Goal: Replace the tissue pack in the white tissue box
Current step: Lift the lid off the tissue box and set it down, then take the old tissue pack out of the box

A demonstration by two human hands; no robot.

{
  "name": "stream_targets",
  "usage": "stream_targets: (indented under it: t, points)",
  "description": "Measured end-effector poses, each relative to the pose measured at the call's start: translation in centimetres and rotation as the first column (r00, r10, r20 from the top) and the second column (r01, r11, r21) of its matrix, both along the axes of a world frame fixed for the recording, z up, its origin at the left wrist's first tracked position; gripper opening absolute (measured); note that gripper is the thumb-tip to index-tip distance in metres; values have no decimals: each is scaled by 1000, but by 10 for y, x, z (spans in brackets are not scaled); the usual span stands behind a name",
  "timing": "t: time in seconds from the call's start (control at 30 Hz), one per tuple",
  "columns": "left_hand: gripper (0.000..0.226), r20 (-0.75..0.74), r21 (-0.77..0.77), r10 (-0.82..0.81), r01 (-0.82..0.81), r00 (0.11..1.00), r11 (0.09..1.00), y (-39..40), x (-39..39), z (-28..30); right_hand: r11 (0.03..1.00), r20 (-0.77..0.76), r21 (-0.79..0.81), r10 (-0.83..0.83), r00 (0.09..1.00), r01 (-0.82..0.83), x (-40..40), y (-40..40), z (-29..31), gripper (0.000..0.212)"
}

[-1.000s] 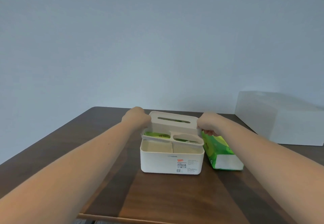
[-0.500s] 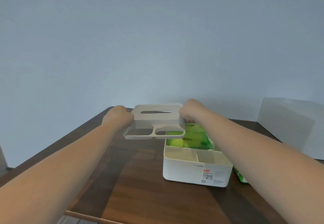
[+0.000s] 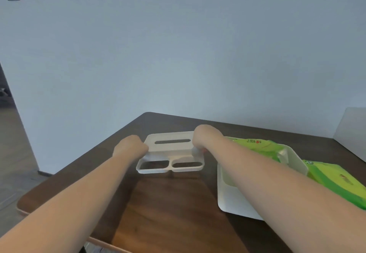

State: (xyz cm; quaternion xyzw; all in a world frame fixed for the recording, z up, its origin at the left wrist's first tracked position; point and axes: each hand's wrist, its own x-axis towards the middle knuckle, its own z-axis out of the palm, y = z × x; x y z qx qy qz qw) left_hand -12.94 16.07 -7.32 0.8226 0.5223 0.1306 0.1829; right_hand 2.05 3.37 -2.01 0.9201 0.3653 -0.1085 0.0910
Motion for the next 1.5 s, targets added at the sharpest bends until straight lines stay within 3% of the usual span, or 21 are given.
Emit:
stream_targets:
  t: [0.1,0.2,0.33,0.47,0.57,0.63,0.7,0.8,0.93,1.13,1.23,1.33,1.5]
  points:
    - [15,-3,-10,-5,5,1000,1000,6,-1,-11,999,-6,-51,11,1000,-11,-1,8,-11,26]
    - [15,-6,-22,-13,13,1000,1000,11,-3,-18,995,-16,-87,48,999,-49,-1,13,-17,13]
    - [16,-12,-22,-23,23,1000,999,15,-3,-22,991,3,-116,66,998,-65,0,16,-23,28]
    - [12,-10,34,-32,33,999,999,14,-4,-21,996,-4,-75,39,999,-39,-1,15,-26,29]
    - [21,21,82,-23,22,1000,996,7,-3,-15,995,-5,-57,77,997,-77,-3,12,-15,15]
    - [22,46,111,-26,21,999,994,0,0,-10,993,-7,-65,102,995,-103,-5,7,-7,22]
    - [22,71,133,-50,40,996,990,-8,4,-3,994,-6,-6,110,994,-110,-7,0,1,27]
    - [19,138,173,-127,102,982,980,-26,12,10,977,-13,206,63,998,-59,-10,-18,15,25]
    - [23,256,222,-347,294,902,930,-64,29,29,889,-9,455,-50,999,48,-3,-54,37,17]
    - [32,307,216,-570,527,763,822,-121,59,48,786,52,601,-218,974,144,32,-130,57,10]
    - [47,217,198,-653,622,726,758,-141,71,53,769,58,592,-340,938,242,51,-169,57,29]
    - [60,47,163,-708,694,704,701,-153,81,57,803,3,460,-428,904,379,65,-203,47,40]
    - [38,-84,188,-689,690,720,698,-159,89,56,895,-79,210,-386,919,394,69,-233,32,59]
